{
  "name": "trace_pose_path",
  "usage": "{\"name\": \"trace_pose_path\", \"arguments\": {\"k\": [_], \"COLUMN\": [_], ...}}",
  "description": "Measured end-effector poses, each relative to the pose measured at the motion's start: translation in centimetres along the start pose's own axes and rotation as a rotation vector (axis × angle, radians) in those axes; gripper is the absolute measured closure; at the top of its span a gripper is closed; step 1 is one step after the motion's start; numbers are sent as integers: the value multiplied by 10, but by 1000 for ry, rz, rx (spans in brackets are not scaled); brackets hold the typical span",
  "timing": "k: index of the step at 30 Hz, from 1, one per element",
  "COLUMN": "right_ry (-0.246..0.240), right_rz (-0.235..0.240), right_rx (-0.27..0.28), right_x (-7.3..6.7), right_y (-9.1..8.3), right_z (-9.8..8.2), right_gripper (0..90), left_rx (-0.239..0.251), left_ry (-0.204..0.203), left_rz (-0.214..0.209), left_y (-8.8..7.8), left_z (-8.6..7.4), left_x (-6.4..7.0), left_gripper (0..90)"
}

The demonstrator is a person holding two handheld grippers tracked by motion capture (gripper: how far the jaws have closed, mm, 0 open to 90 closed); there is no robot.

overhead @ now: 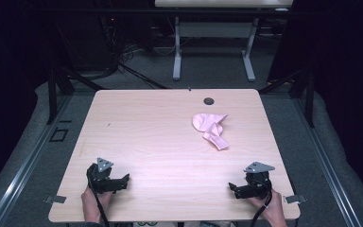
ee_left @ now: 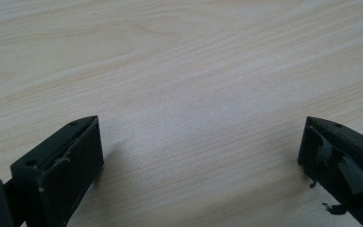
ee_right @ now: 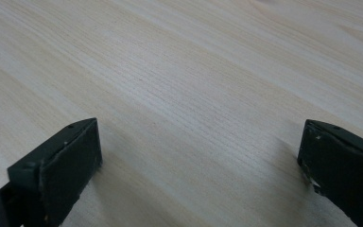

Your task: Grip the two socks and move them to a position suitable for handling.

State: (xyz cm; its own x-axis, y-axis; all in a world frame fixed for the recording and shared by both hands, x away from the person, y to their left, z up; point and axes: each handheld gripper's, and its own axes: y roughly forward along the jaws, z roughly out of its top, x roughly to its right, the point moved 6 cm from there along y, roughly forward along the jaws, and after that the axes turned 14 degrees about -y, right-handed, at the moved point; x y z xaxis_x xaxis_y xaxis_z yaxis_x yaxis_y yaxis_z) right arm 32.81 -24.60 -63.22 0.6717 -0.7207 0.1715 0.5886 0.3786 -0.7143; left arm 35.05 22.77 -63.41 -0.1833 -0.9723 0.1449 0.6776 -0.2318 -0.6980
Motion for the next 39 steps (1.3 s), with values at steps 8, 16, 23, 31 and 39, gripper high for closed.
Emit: {"name": "trace_pose_path", "arguments": {"k": [8,16,23,31,39], "right_ry": [23,47,56,77,53], "right_rz": [-19,-30,-30,-14,51], "right_rx": [-6,-5,-16,9,-12], "right_x": [1,2,4,16,32], "right_y": [1,2,2,-15,-5], "right_z": [1,3,3,32,83], "right_gripper": [1,9,13,17,25], "left_rx": [1,-7,-7,-6,-6], "left_ry": [-2,-17,-15,-16,-15], "left_rz": [1,-10,-9,-9,-8], "left_y": [0,1,1,1,1], "left_z": [0,0,0,0,0], "left_x": [0,0,0,0,0], "left_gripper": [6,4,5,5,5]}}
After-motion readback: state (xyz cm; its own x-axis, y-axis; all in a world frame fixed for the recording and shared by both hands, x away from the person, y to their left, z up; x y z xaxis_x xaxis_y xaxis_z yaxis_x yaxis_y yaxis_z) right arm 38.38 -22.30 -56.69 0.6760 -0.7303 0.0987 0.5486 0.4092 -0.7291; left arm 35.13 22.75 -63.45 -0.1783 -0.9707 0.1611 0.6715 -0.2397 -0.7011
